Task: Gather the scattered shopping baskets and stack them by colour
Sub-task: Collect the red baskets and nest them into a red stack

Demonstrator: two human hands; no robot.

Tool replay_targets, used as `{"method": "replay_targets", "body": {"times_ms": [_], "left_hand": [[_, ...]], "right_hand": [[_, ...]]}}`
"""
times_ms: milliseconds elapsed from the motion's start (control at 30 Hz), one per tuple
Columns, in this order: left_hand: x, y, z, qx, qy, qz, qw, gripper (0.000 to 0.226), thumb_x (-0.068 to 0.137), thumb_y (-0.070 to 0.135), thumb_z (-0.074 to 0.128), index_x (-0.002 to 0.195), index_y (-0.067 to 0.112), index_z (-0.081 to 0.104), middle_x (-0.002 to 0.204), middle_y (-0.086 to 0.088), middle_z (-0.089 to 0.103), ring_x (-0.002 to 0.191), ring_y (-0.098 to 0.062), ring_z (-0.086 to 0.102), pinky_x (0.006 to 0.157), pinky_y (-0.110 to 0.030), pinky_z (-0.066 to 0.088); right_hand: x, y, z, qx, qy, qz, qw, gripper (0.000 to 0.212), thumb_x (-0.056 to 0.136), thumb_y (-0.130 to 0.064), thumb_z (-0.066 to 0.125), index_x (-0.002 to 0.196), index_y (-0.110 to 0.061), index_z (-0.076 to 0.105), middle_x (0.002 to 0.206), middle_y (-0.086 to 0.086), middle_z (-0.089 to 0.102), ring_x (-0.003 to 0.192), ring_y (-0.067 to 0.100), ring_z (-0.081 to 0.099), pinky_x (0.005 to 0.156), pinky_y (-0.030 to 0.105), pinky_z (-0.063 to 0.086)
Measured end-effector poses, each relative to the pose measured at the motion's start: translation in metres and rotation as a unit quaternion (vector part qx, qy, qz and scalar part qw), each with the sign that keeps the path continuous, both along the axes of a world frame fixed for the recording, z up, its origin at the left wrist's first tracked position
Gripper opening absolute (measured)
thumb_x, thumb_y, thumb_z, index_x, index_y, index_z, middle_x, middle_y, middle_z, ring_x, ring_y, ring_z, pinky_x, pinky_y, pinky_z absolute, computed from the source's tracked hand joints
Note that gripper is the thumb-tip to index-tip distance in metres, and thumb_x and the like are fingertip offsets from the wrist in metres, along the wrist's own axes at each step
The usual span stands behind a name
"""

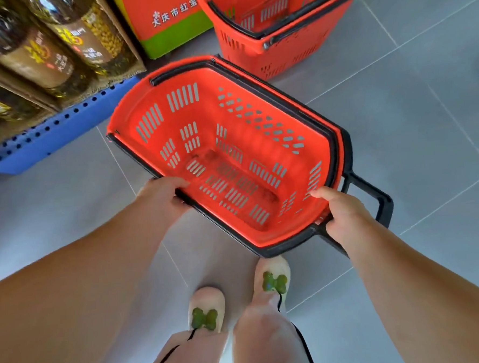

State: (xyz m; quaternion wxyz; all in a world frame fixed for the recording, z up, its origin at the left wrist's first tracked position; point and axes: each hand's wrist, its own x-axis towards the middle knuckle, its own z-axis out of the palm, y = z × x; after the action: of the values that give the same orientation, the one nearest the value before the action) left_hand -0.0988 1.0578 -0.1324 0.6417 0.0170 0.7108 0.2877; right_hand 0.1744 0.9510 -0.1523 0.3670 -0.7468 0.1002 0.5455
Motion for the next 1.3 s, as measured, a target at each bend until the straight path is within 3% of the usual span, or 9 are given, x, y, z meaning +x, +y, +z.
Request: {"method": "replay_targets", "body": {"times_ms": [233,367,567,700,833,967,1100,1200,1300], "left_hand": [[-0.043,-0.007,0.108,0.047,-0.022,0.033,0.998,0.033,0.08,-0.018,0.042,0.098,0.005,0.056,0.072,-0.015,0.069,0.055,-0.025,0.069,0.038,-0.034,0.053],[-0.072,-0.022,0.202,0.087,-0.033,0.019,0.995,0.042,0.079,-0.016,0.043,0.114,0.007,0.054,0.091,-0.016,0.065,0.076,-0.028,0.065,0.049,-0.037,0.057],[-0.121,-0.039,0.323,0.141,-0.006,0.015,0.99,0.034,0.079,-0.013,0.045,0.104,0.01,0.05,0.074,-0.012,0.056,0.054,-0.023,0.061,0.048,-0.035,0.056],[-0.163,-0.054,0.383,0.193,-0.006,0.028,0.981,0.026,0.08,-0.011,0.045,0.09,0.013,0.05,0.072,-0.01,0.051,0.059,-0.021,0.054,0.061,-0.04,0.054],[-0.191,-0.069,0.413,0.239,0.002,0.056,0.969,0.016,0.088,0.002,0.056,0.086,0.017,0.052,0.073,-0.006,0.055,0.04,-0.013,0.06,0.039,-0.025,0.053],[-0.196,-0.098,0.44,0.33,-0.01,0.131,0.935,0.018,0.085,0.017,0.069,0.103,0.016,0.064,0.1,-0.01,0.069,0.068,-0.016,0.067,0.071,-0.033,0.058],[-0.173,-0.149,0.459,0.271,-0.02,0.086,0.959,0.03,0.078,0.019,0.076,0.107,0.015,0.067,0.092,-0.009,0.074,0.073,-0.021,0.071,0.066,-0.038,0.06],[-0.164,-0.187,0.466,0.267,-0.03,0.099,0.958,0.032,0.077,0.006,0.074,0.105,0.017,0.064,0.094,-0.012,0.076,0.083,-0.029,0.072,0.072,-0.056,0.057],[-0.172,-0.215,0.469,0.299,-0.014,0.168,0.939,0.048,0.076,-0.015,0.057,0.109,0.02,0.055,0.092,-0.013,0.071,0.077,-0.03,0.068,0.07,-0.052,0.058]], "right_hand": [[-0.037,-0.004,0.112,0.064,0.044,0.02,0.997,0.024,0.065,-0.015,0.082,0.087,-0.012,0.073,0.08,0.006,0.076,0.076,0.023,0.07,0.072,0.032,0.056],[-0.064,-0.019,0.208,0.118,0.026,0.078,0.99,0.011,0.079,-0.012,0.071,0.089,-0.01,0.066,0.08,0.006,0.071,0.068,0.02,0.067,0.055,0.026,0.054],[-0.108,-0.04,0.324,0.107,0.007,0.092,0.99,0.018,0.067,-0.014,0.077,0.065,-0.016,0.06,0.046,0.0,0.057,0.036,0.012,0.053,0.036,0.018,0.037],[-0.144,-0.044,0.386,0.172,0.017,0.091,0.981,0.013,0.066,-0.002,0.069,0.074,-0.011,0.062,0.048,0.002,0.063,0.038,0.015,0.058,0.046,0.023,0.045],[-0.179,-0.032,0.422,0.233,0.042,0.092,0.967,0.011,0.073,0.006,0.054,0.068,-0.003,0.058,0.041,0.006,0.058,0.032,0.017,0.054,0.037,0.018,0.043],[-0.22,-0.021,0.457,0.283,0.095,0.088,0.951,0.025,0.077,0.01,0.041,0.06,-0.004,0.052,0.04,0.007,0.056,0.032,0.016,0.055,0.035,0.021,0.047],[-0.24,-0.021,0.48,0.288,0.117,0.159,0.937,0.02,0.08,0.003,0.045,0.065,-0.009,0.048,0.061,0.009,0.052,0.048,0.023,0.056,0.053,0.03,0.054],[-0.24,-0.025,0.492,0.298,0.092,0.233,0.921,0.017,0.088,-0.003,0.05,0.074,-0.012,0.051,0.071,0.006,0.054,0.045,0.017,0.061,0.041,0.022,0.052],[-0.254,-0.035,0.496,0.292,0.091,0.263,0.915,0.02,0.076,0.0,0.052,0.061,-0.012,0.048,0.05,0.005,0.052,0.041,0.02,0.052,0.039,0.024,0.048]]}}
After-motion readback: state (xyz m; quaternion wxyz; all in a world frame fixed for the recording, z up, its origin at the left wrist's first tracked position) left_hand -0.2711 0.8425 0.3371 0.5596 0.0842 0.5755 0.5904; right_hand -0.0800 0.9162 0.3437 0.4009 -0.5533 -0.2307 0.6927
